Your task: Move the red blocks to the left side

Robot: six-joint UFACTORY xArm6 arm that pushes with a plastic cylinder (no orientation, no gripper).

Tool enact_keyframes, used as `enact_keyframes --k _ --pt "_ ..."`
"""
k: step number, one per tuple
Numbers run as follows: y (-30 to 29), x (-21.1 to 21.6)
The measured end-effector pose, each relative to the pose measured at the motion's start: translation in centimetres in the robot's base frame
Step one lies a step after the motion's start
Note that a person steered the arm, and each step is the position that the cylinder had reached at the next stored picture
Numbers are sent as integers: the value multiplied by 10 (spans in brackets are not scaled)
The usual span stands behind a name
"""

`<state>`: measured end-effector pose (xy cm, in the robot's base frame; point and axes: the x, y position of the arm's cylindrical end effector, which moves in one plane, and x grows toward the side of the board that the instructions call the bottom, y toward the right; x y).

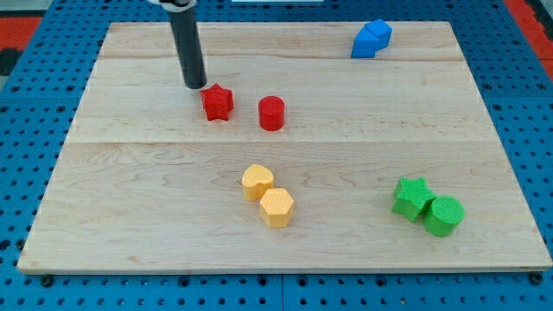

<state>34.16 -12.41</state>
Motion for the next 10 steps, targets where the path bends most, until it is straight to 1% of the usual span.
enact_keyframes --k 1,2,3,4,5,6,7,8,9,10 --pt "50 10" --pt "82 -12" --pt "168 -8" --pt "206 66" --pt "155 65" --pt "134 39" --pt "127 32" --pt "181 26" --pt "183 26" --pt "299 17"
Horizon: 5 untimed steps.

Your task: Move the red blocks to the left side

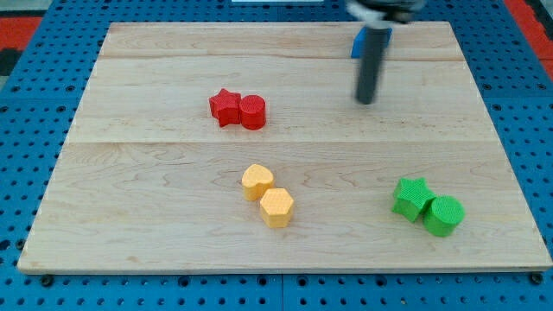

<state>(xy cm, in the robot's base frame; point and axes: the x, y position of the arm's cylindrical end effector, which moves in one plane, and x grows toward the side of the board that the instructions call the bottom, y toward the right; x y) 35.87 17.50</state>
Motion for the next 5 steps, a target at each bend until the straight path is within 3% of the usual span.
enact_keyframes --k 1,2,3,5 --pt "55 -13" --pt "77 -73" --pt "88 -21" --pt "82 -13"
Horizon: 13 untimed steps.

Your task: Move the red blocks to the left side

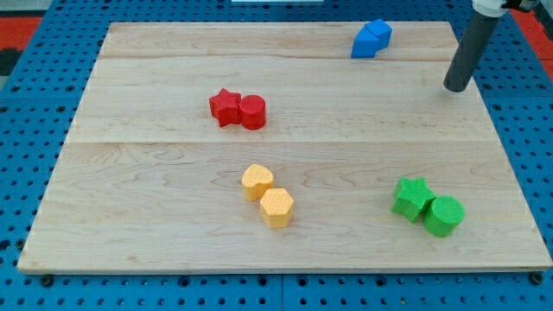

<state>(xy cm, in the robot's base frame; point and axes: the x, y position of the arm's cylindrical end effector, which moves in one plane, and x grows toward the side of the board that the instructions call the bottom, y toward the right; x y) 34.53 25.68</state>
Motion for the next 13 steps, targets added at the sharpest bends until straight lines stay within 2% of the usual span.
enact_keyframes --k 1,2,3,5,6,7,8,9,10,12,13 --pt "-33 12" --pt "-106 60" --pt "-185 67" --pt "-335 44" --pt "-351 15" --pt "-431 -15" --pt "-425 -40" --pt "-466 -74" --pt "-497 -84" --pt "-476 -20" --pt "-425 -18"
